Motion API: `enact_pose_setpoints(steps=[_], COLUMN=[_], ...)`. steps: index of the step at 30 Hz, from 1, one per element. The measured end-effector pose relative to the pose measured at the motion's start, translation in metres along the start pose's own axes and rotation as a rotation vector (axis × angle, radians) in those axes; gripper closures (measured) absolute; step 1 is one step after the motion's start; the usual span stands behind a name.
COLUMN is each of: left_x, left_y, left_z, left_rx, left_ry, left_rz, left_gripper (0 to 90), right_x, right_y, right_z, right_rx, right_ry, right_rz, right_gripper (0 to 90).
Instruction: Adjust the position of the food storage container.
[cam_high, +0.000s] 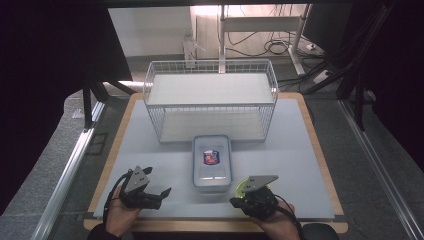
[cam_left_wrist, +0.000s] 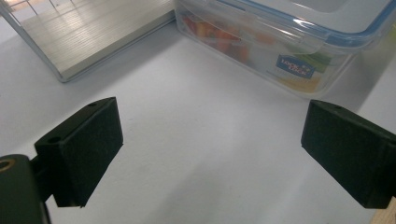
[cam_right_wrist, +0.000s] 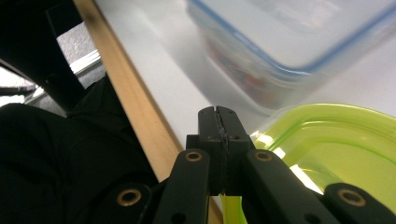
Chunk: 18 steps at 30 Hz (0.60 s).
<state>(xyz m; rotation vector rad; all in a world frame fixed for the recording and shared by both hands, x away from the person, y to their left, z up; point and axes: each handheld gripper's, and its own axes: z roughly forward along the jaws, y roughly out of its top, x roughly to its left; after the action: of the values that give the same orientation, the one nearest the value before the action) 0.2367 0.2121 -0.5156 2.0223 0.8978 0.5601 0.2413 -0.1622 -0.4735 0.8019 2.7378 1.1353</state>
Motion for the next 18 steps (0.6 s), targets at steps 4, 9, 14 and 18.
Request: enact_pose_setpoints(steps=[4, 9, 14, 18], left_x=[0.0, 0.0, -0.002, -0.001], left_y=[0.0, 0.0, 0.0, 0.0], left_z=[0.0, 0.001, 0.002, 0.002], left_rx=[0.006, 0.007, 0.013, 0.014], left_ry=[0.001, 0.0, -0.002, -0.005], left_rz=[0.004, 0.005, 0.007, 0.006], left_gripper=[5.4, 5.4, 5.5, 5.5], right_x=[-0.011, -0.015, -0.005, -0.007], right_y=[-0.002, -0.003, 0.0, -0.001], right_z=[-0.009, -0.014, 0.002, 0.002], right_rx=[-0.025, -0.032, 0.003, 0.016], right_ry=[-0.021, -0.012, -0.001, -0.037], right_rz=[0.024, 0.064, 0.017, 0.011], right_gripper=[90.0, 89.8, 89.9, 90.0])
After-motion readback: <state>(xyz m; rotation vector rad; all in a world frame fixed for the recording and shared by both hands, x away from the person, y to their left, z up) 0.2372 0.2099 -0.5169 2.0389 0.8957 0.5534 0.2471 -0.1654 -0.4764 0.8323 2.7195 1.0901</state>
